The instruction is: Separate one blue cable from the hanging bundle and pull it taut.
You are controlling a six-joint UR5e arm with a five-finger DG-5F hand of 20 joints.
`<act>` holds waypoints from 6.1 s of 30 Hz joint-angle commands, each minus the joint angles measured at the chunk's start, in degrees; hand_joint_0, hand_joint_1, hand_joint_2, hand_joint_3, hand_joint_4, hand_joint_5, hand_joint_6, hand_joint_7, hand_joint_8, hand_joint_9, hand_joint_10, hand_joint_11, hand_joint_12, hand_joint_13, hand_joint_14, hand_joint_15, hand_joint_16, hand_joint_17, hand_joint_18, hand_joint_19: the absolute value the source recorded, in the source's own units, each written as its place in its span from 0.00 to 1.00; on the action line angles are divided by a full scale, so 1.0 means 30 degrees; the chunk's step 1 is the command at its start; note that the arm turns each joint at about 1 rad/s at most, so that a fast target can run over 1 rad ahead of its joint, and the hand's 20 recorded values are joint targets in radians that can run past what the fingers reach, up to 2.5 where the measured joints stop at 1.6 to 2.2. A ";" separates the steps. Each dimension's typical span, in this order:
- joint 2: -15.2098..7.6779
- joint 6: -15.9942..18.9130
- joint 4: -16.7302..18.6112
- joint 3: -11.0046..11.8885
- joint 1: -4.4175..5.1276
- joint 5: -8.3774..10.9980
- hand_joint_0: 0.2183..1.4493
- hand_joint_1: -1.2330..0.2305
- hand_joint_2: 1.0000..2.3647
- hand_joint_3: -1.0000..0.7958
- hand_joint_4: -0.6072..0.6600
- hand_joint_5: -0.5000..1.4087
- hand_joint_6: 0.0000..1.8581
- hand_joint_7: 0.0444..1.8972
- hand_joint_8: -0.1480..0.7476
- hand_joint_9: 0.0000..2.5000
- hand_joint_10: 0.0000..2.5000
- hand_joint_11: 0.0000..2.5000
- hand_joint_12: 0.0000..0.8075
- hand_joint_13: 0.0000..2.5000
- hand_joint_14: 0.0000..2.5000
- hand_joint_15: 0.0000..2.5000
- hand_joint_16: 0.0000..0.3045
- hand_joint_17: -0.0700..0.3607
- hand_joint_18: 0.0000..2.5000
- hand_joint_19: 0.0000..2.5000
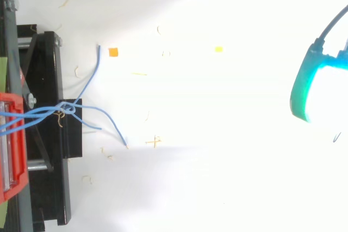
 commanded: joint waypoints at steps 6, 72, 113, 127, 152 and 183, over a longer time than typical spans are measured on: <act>0.0014 -0.0834 0.0050 0.0021 0.0243 -0.0007 0.09 0.63 0.00 0.28 0.71 0.17 0.27 0.32 0.60 0.58 0.00 0.04 0.54 0.56 0.00 0.08 0.24 0.55 0.64 0.00; -1.1002 -0.4203 1.0743 0.4475 -0.0928 -0.0505 0.08 0.61 0.00 0.28 0.63 0.17 0.27 0.31 0.56 0.46 0.00 0.02 0.53 0.44 0.00 0.07 0.21 0.50 0.46 0.00; -1.3024 -0.0717 1.0479 0.7580 0.0331 0.0315 0.09 0.60 0.00 0.28 0.81 0.21 0.27 0.53 0.56 0.39 0.00 0.03 0.49 0.38 0.00 0.10 0.27 0.59 0.37 0.05; -1.2819 -0.0395 0.8604 0.8166 0.0566 0.0315 0.09 0.61 0.00 0.28 0.75 0.22 0.27 0.52 0.56 0.39 0.00 0.03 0.49 0.37 0.00 0.11 0.27 0.59 0.36 0.07; -1.2731 -0.0277 0.7755 0.7990 0.0624 0.0227 0.10 0.62 0.00 0.28 0.73 0.21 0.27 0.46 0.52 0.73 1.00 0.39 0.45 0.72 0.92 0.29 0.28 0.61 0.76 0.35; -1.1940 0.2301 0.3565 0.7932 0.0507 0.0168 0.12 0.66 0.00 0.28 0.70 0.24 0.27 0.52 0.50 0.80 0.93 0.48 0.43 0.77 0.76 0.35 0.28 0.61 0.75 0.31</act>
